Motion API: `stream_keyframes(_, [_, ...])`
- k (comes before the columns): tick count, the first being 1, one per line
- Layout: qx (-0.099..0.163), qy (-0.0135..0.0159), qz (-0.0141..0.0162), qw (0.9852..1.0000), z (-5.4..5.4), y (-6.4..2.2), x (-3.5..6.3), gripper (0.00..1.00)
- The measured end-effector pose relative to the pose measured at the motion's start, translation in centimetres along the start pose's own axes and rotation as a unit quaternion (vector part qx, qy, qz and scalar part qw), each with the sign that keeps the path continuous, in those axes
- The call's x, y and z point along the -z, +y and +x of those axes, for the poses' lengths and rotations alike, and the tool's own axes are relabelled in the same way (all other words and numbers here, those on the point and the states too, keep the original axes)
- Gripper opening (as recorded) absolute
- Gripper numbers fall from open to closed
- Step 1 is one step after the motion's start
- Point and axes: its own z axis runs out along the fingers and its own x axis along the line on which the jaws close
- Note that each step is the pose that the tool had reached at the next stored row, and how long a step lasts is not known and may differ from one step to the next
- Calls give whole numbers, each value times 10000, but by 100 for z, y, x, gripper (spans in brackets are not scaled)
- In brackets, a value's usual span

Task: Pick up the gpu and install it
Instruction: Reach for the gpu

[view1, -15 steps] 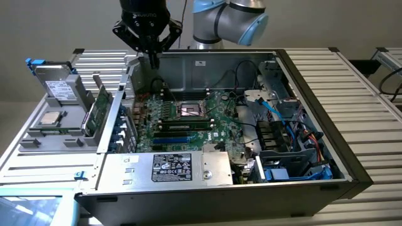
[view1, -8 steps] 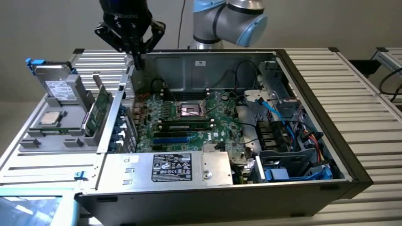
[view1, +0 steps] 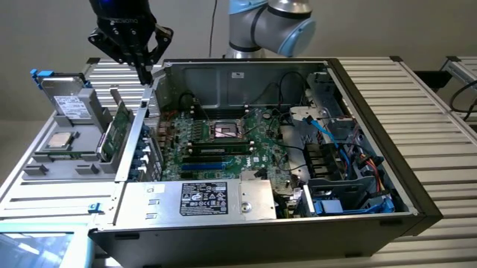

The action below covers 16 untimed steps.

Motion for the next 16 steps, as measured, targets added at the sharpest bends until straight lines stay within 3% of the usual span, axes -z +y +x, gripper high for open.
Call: stream_keyframes(16, [0, 2, 0, 10000, 728, -32, -45, 12])
